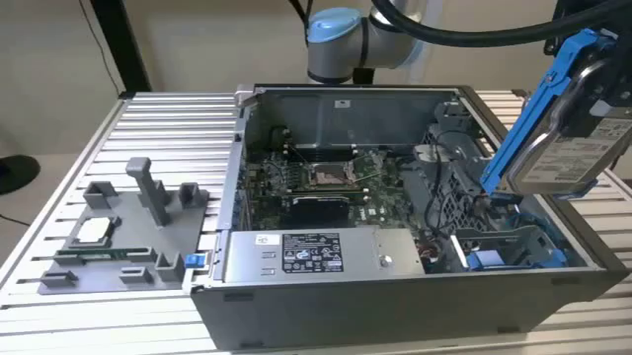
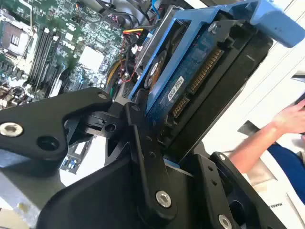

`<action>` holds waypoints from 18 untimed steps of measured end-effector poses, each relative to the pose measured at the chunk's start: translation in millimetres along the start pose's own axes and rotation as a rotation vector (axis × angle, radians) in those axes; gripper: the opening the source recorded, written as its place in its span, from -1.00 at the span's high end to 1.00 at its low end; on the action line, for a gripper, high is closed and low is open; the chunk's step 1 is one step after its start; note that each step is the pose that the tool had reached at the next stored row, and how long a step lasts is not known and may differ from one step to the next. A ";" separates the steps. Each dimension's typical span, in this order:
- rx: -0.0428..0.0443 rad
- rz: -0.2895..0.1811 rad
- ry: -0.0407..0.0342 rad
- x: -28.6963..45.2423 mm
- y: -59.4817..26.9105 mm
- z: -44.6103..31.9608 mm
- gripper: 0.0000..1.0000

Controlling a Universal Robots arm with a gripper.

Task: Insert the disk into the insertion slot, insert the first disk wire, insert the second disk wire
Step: 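Insert the disk into the insertion slot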

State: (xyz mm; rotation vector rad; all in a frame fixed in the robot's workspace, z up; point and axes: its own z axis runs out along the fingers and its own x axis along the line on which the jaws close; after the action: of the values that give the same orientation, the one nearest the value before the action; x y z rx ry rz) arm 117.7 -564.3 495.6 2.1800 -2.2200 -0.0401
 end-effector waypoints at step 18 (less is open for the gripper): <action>0.0042 0.000 -0.0002 0.0 -0.3 7.4 1.00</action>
State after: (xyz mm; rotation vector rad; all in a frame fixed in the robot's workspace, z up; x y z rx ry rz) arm 117.8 -564.3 488.2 2.1823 -2.2223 -0.0357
